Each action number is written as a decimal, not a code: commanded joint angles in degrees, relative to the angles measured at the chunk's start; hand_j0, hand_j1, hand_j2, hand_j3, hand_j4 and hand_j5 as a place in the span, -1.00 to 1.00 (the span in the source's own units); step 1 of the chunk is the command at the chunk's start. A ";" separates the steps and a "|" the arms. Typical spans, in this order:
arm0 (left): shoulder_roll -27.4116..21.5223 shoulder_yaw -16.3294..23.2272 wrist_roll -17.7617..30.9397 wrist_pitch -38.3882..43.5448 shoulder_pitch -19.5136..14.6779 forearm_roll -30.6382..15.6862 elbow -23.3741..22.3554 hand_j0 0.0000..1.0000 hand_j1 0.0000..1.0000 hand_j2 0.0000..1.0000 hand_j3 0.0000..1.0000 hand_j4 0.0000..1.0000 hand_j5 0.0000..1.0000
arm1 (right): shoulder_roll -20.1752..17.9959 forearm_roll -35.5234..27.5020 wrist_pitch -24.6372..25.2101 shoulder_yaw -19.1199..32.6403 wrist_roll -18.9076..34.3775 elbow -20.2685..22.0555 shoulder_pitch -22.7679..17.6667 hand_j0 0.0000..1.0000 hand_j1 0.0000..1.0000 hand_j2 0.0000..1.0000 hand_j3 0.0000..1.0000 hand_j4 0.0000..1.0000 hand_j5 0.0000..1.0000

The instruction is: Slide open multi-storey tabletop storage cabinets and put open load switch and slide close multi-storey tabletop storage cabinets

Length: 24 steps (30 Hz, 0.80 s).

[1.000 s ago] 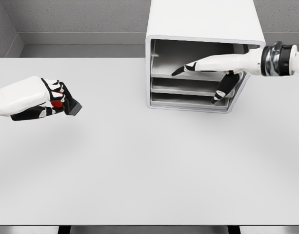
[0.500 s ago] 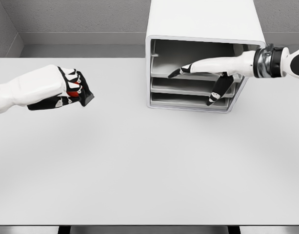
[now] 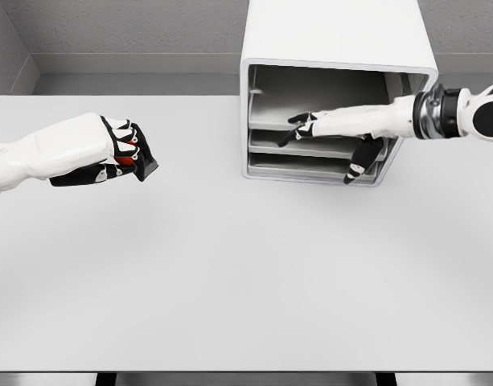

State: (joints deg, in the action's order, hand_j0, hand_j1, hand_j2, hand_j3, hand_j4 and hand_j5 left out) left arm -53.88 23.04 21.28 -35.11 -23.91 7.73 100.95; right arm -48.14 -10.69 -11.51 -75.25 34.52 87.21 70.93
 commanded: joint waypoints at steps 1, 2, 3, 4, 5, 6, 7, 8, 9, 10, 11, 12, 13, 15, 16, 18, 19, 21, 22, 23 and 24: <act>0.00 0.17 -0.01 0.11 0.00 -0.44 -0.14 -0.30 -0.30 -0.30 -0.30 -0.30 -0.30 | 0.06 -3.19 -0.27 0.02 0.48 1.56 0.17 1.00 1.00 1.00 1.00 1.00 1.00; 0.00 0.17 -0.01 0.11 0.00 -0.44 -0.14 -0.30 -0.30 -0.30 -0.30 -0.30 -0.30 | -0.20 -3.19 -0.27 0.02 0.48 2.18 0.44 1.00 1.00 1.00 1.00 1.00 1.00; 0.00 0.17 -0.01 0.11 -0.09 -0.52 -0.14 -0.30 -0.30 -0.30 -0.30 -0.30 -0.30 | -0.81 -3.19 -0.36 0.10 0.48 3.05 0.44 1.00 1.00 1.00 1.00 1.00 1.00; 0.09 0.08 -0.01 0.11 -0.18 -0.70 -0.14 -0.30 -0.30 -0.30 -0.30 -0.30 -0.30 | -1.08 -3.19 -1.15 0.10 0.48 3.49 0.52 1.00 1.00 1.00 1.00 1.00 1.00; 0.09 0.08 -0.01 0.11 -0.26 -0.70 -0.05 -0.30 -0.30 -0.30 -0.30 -0.30 -0.30 | -1.34 -3.19 -1.24 0.10 0.48 3.67 0.44 1.00 1.00 1.00 1.00 1.00 1.00; 0.00 0.08 -0.10 0.11 -0.26 -0.70 -0.14 -0.30 -0.30 -0.30 -0.30 -0.30 -0.30 | -1.43 -3.19 -1.41 0.10 0.48 4.11 0.44 1.00 1.00 1.00 1.00 1.00 1.00; 0.00 0.08 -0.01 0.11 -0.26 -0.70 -0.14 -0.30 -0.30 -0.30 -0.30 -0.30 -0.30 | -1.34 -3.28 -1.41 -0.07 0.48 4.29 0.44 1.00 1.00 1.00 1.00 1.00 1.00; 0.00 0.08 -0.01 0.11 -0.26 -0.70 -0.14 -0.30 -0.30 -0.30 -0.30 -0.30 -0.30 | -1.34 -3.28 -1.41 -0.16 0.48 4.55 0.26 1.00 1.00 1.00 1.00 1.00 1.00; 0.09 0.08 -0.01 0.11 -0.26 -0.70 -0.14 -0.30 -0.30 -0.30 -0.30 -0.30 -0.30 | -1.43 -3.28 -1.50 -0.51 0.48 4.55 0.26 1.00 1.00 1.00 1.00 1.00 1.00; 0.09 0.08 -0.01 0.11 -0.70 -0.79 -0.14 -0.30 -0.30 -0.30 -0.30 -0.30 -0.30 | -1.52 -3.28 -2.11 -0.69 0.48 4.73 0.26 1.00 1.00 1.00 1.00 1.00 1.00; 0.09 0.17 -0.01 0.11 -1.06 -0.79 -0.14 -0.30 -0.30 -0.30 -0.30 -0.30 -0.30 | -1.69 -3.28 -2.73 -1.04 0.48 4.81 0.35 1.00 1.00 1.00 1.00 1.00 1.00; 0.09 0.08 -0.01 0.11 -1.06 -0.79 -0.14 -0.30 -0.30 -0.30 -0.30 -0.30 -0.30 | -1.78 -3.28 -2.82 -1.13 0.48 5.16 0.35 1.00 1.00 1.00 1.00 1.00 1.00; 0.09 0.08 -0.01 0.11 -1.23 -0.79 -0.14 -0.30 -0.30 -0.30 -0.30 -0.30 -0.30 | -2.22 -3.28 -2.82 -1.13 0.48 6.48 0.26 1.00 1.00 1.00 1.00 1.00 1.00; 0.35 0.17 -0.01 0.11 -1.85 -0.70 -0.14 -0.30 -0.30 -0.30 -0.30 -0.30 -0.30 | -2.75 -3.28 -3.43 -1.13 0.48 6.83 0.35 1.00 1.00 1.00 1.00 1.00 1.00; 0.35 0.17 -0.01 0.11 -2.11 -0.70 -0.14 -0.30 -0.30 -0.30 -0.30 -0.30 -0.30 | -3.10 -3.28 -4.05 -1.57 0.48 6.83 0.26 1.00 1.00 1.00 1.00 1.00 1.00; 2.55 0.26 -0.01 0.11 -2.90 -0.26 -0.14 -0.30 -0.30 -0.30 -0.30 -0.30 -0.30 | -3.54 -3.28 -4.49 -1.74 0.48 7.27 0.26 1.00 1.00 1.00 1.00 1.00 1.00; 3.52 0.69 -0.10 0.11 -4.04 0.35 -0.05 -0.30 -0.30 -0.30 -0.30 -0.30 -0.30 | -3.89 -3.28 -4.93 -1.74 0.48 7.36 0.26 1.00 1.00 1.00 1.00 1.00 1.00; 4.92 4.38 -0.10 0.11 -7.03 0.53 -0.14 -0.30 -0.30 -0.30 -0.30 -0.30 -0.30 | -4.24 -3.37 -5.98 -1.74 0.48 7.63 0.26 1.00 1.00 1.00 1.00 1.00 1.00; 6.15 4.74 0.08 0.11 -8.09 0.79 -0.14 -0.30 -0.30 -0.30 -0.30 -0.30 -0.30 | -4.51 -3.37 -6.07 -1.74 0.48 7.63 0.26 1.00 1.00 1.00 1.00 1.00 1.00; 7.03 4.74 0.34 0.11 -8.17 2.55 -0.14 -0.31 -0.31 -0.31 -0.31 -0.31 -0.31 | -4.60 -3.37 -6.33 -1.74 0.48 7.71 0.26 1.00 1.00 1.00 1.00 1.00 1.00; 8.17 4.83 0.43 0.11 -8.61 3.61 -0.14 -0.31 -0.31 -0.31 -0.31 -0.31 -0.31 | -4.77 -3.37 -7.04 -1.74 0.48 7.71 0.26 1.00 1.00 1.00 1.00 1.00 1.00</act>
State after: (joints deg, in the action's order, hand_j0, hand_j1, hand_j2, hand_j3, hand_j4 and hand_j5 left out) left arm -47.71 26.95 21.54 -35.14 -32.52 10.07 100.81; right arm -52.51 -13.83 -17.75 -77.01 35.02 94.75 71.10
